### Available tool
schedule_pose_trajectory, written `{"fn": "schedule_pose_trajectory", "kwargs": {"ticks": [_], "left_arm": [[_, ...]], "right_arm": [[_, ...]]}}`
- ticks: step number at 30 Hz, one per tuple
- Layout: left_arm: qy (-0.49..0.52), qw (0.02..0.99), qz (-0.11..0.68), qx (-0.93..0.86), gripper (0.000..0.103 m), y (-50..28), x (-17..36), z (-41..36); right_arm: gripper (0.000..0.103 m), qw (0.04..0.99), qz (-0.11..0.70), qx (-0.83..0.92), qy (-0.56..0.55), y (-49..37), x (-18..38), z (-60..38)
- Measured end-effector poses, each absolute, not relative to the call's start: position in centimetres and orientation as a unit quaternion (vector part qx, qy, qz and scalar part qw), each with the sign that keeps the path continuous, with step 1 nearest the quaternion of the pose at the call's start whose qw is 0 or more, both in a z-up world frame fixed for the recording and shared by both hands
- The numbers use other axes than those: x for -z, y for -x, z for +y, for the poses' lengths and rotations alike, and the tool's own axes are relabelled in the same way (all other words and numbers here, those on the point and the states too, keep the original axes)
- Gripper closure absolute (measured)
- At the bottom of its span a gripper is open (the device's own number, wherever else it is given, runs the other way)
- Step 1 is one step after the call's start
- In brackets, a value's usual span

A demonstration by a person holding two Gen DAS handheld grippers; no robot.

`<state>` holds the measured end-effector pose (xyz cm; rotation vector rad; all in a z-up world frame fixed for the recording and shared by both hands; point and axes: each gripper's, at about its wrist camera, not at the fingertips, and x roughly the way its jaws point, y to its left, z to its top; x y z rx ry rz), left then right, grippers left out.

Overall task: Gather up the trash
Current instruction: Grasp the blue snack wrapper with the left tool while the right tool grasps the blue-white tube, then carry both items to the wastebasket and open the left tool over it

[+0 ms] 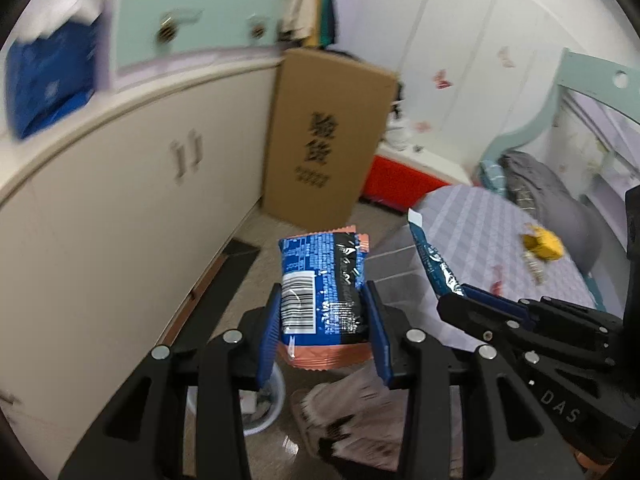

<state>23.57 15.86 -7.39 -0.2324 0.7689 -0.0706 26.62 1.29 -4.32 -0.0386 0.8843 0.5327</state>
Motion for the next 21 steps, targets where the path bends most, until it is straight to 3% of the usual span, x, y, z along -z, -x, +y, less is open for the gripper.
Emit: {"fn": "schedule_pose_trajectory", "kwargs": {"ticks": [7,17,20,21], "left_arm": [[0.148,0.886,0.44,-0.019,0.064,-24.3,15.5,22.1],[0.166,0.846,0.506,-0.041,0.064,-26.3,23.9,25.1],[0.165,0.843,0.51,-0.043,0.058,-27.0,24.8,25.1],[0.164,0.844,0.508,-0.05,0.049,-27.0,25.0,25.1]], "right_arm": [[0.089,0.832,0.483,-0.268,0.046,-27.7,12.1,7.6],[0.089,0.797,0.549,-0.249,0.045,-30.1,20.6,10.7],[0.089,0.793,0.557,-0.243,0.047,-30.5,21.8,10.8],[0.089,0.793,0.558,-0.24,0.048,-30.6,22.0,10.8]]}}
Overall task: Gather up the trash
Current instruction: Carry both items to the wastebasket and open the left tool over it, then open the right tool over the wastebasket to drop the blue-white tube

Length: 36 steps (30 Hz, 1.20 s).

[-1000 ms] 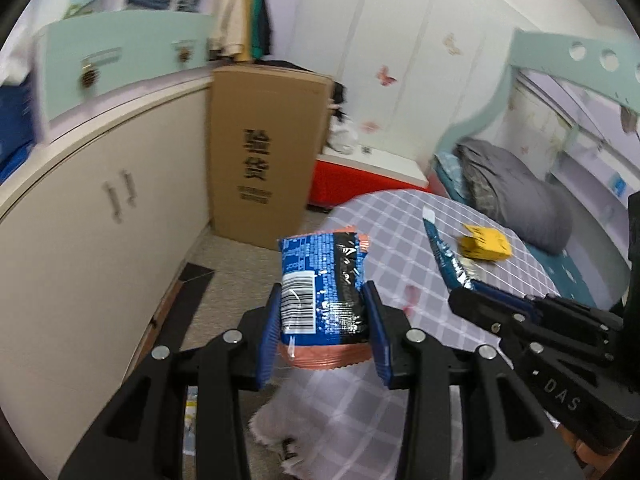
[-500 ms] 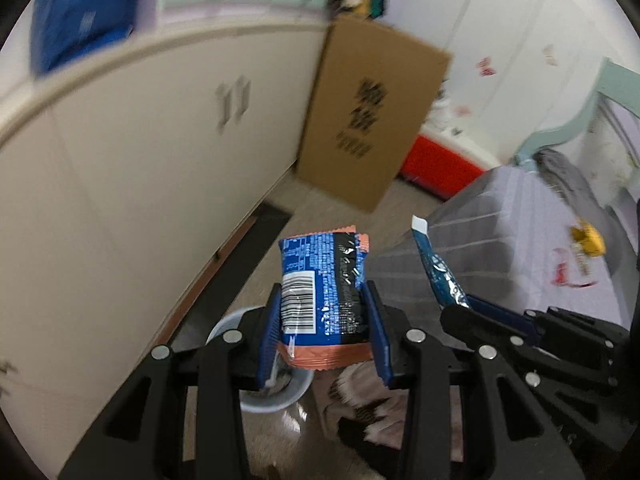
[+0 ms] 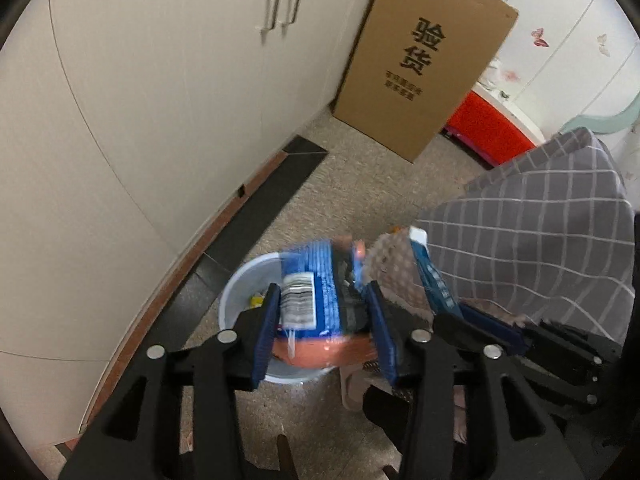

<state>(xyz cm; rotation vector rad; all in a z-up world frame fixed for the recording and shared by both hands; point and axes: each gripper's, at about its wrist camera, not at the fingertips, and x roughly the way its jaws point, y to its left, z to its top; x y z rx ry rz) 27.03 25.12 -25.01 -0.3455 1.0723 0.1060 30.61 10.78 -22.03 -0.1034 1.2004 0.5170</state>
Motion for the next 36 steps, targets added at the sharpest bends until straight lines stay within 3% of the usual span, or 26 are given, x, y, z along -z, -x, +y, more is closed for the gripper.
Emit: {"fn": "schedule_pose_trajectory", "kwargs": {"ticks": [2,3,29,31,33,36], "left_arm": [[0.165,0.844,0.507,-0.066,0.035,-27.1,25.3,25.5],[0.168,0.843,0.506,-0.069,0.034,-27.2,25.5,25.8],[0.178,0.855,0.47,-0.131,0.026,-25.2,22.7,28.6],[0.182,0.853,0.469,-0.141,0.026,-25.1,22.4,29.1],[0.188,0.852,0.468,-0.144,0.026,-24.9,22.2,29.4],[0.197,0.852,0.462,-0.147,0.025,-24.5,21.5,29.6]], "right_arm": [[0.089,0.79,0.564,-0.237,0.047,-30.9,22.5,10.6],[0.089,0.789,0.565,-0.236,0.046,-31.0,22.7,10.8],[0.086,0.799,0.536,-0.268,0.043,-30.3,20.4,13.3],[0.078,0.801,0.533,-0.269,0.042,-30.3,20.1,13.3],[0.042,0.807,0.526,-0.263,0.048,-30.1,19.8,13.2],[0.042,0.81,0.52,-0.266,0.05,-29.7,19.4,12.8]]}}
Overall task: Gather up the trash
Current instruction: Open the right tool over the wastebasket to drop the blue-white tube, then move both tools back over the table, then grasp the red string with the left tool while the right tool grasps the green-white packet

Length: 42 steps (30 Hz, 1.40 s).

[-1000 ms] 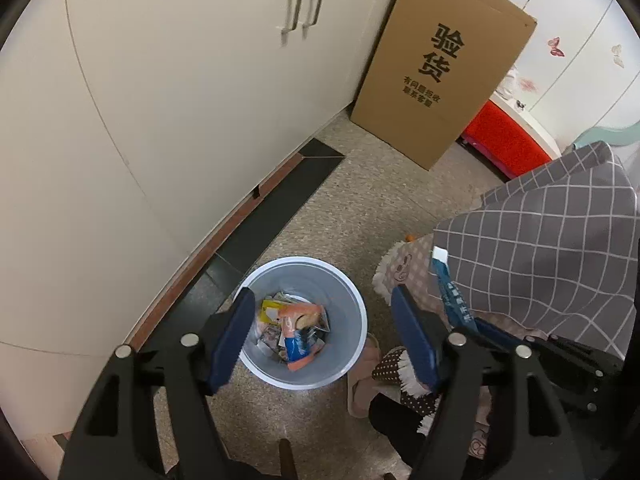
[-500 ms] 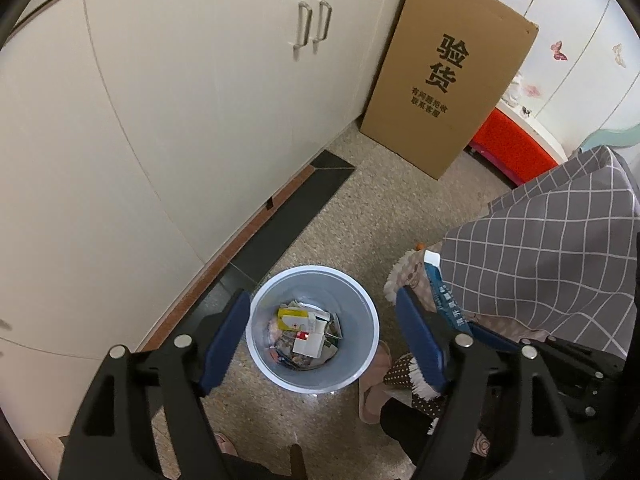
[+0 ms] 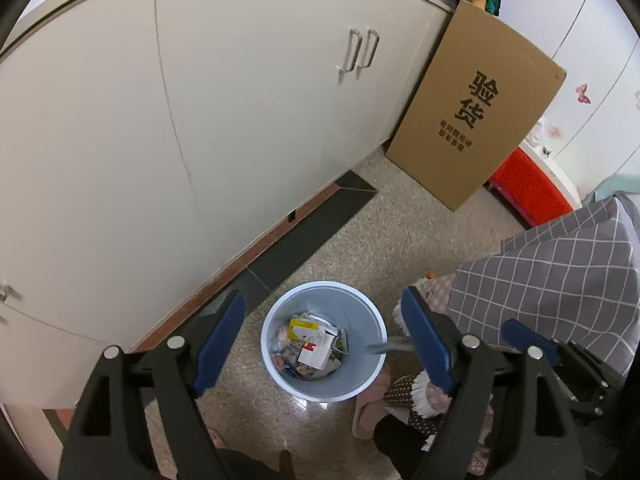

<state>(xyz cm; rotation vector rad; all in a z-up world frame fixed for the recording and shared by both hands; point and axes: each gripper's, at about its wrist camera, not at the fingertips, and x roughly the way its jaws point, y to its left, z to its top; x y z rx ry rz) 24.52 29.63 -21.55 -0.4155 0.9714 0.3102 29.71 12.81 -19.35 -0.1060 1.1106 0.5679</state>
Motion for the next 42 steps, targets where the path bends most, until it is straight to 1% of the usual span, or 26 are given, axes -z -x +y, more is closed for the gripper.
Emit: {"fn": "schedule_pose_trajectory", "kwargs": {"ticks": [9,18,24,29,35,41,42], "left_arm": [[0.196,0.864,0.442,-0.144,0.024,-23.6,19.0,28.6],[0.176,0.895,0.393,-0.116,0.023,-22.1,13.4,23.7],[0.145,0.92,0.357,-0.069,0.022,-22.2,8.5,17.5],[0.133,0.927,0.35,-0.011,0.021,-23.6,6.0,10.8],[0.071,0.926,0.367,0.052,0.021,-25.6,5.2,1.9],[0.011,0.909,0.404,0.105,0.021,-28.3,6.6,-5.0],[0.002,0.907,0.408,0.106,0.023,-28.7,6.9,-5.6]], "right_arm": [[0.042,0.832,0.492,-0.255,0.025,-29.0,15.7,9.7],[0.041,0.87,0.419,-0.258,0.004,-26.4,8.3,5.2],[0.039,0.9,0.367,-0.233,-0.021,-25.0,3.5,-1.6],[0.039,0.919,0.341,-0.194,-0.043,-24.8,1.2,-8.6],[0.039,0.935,0.327,-0.121,-0.065,-25.2,0.6,-17.7],[0.039,0.934,0.34,-0.064,-0.09,-26.1,1.9,-25.2],[0.039,0.933,0.342,-0.057,-0.096,-26.3,2.2,-26.0]]}}
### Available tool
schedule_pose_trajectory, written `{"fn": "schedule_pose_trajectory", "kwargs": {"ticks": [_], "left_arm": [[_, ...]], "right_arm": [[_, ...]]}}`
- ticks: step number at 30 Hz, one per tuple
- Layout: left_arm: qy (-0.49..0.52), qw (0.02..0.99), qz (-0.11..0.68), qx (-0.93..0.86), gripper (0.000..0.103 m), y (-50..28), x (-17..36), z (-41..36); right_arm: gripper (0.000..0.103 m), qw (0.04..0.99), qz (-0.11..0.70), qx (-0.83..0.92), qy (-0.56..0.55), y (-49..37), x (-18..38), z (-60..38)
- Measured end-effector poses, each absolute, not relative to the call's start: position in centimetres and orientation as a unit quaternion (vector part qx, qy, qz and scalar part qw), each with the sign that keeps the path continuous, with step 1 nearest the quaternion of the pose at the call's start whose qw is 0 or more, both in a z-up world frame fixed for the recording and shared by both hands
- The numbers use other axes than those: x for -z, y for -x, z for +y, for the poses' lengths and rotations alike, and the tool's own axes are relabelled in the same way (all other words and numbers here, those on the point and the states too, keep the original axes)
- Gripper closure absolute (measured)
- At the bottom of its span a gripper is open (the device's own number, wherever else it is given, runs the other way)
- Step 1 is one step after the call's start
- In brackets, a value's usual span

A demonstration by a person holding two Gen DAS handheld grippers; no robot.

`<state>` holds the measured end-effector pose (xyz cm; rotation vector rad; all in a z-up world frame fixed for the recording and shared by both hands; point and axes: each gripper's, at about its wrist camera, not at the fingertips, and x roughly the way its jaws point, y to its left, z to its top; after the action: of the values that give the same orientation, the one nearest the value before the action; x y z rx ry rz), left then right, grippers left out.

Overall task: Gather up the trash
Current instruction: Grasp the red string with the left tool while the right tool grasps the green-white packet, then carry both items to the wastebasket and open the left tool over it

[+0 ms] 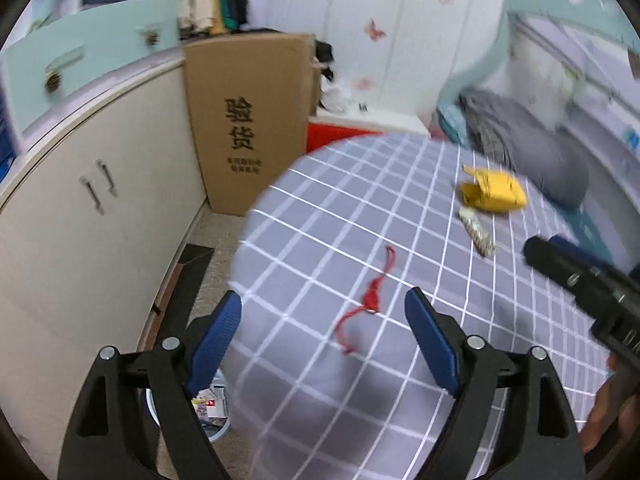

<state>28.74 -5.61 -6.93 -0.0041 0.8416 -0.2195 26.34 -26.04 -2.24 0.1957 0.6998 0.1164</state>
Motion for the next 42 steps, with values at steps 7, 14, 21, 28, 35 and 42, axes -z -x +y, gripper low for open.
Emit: {"fn": "schedule_pose_trajectory", "kwargs": {"ticks": [7,14,21,28,35,42], "left_arm": [[-0.046,0.877,0.459,0.133,0.054,-31.7,10.5,-8.6],[-0.035,0.882,0.451,0.134,0.097,-33.4,10.9,-8.6],[0.018,0.902,0.419,0.102,0.097,-34.8,8.9,-6.2],[0.041,0.904,0.414,0.1,0.097,-34.6,8.4,-4.2],[0.075,0.903,0.409,0.105,0.097,-33.3,8.1,-1.2],[0.095,0.907,0.4,0.091,0.097,-30.6,7.3,3.7]], "right_arm": [[0.039,0.927,0.358,-0.033,-0.111,-27.9,4.2,-29.8],[0.039,0.921,0.375,-0.018,-0.105,-30.7,5.5,-30.7],[0.039,0.91,0.409,0.005,-0.061,-34.3,7.5,-29.9],[0.085,0.905,0.424,-0.001,-0.035,-35.0,8.7,-28.8],[0.087,0.907,0.413,-0.058,-0.058,-33.0,6.6,-25.3],[0.087,0.905,0.399,-0.141,-0.045,-30.8,4.0,-17.1]]}}
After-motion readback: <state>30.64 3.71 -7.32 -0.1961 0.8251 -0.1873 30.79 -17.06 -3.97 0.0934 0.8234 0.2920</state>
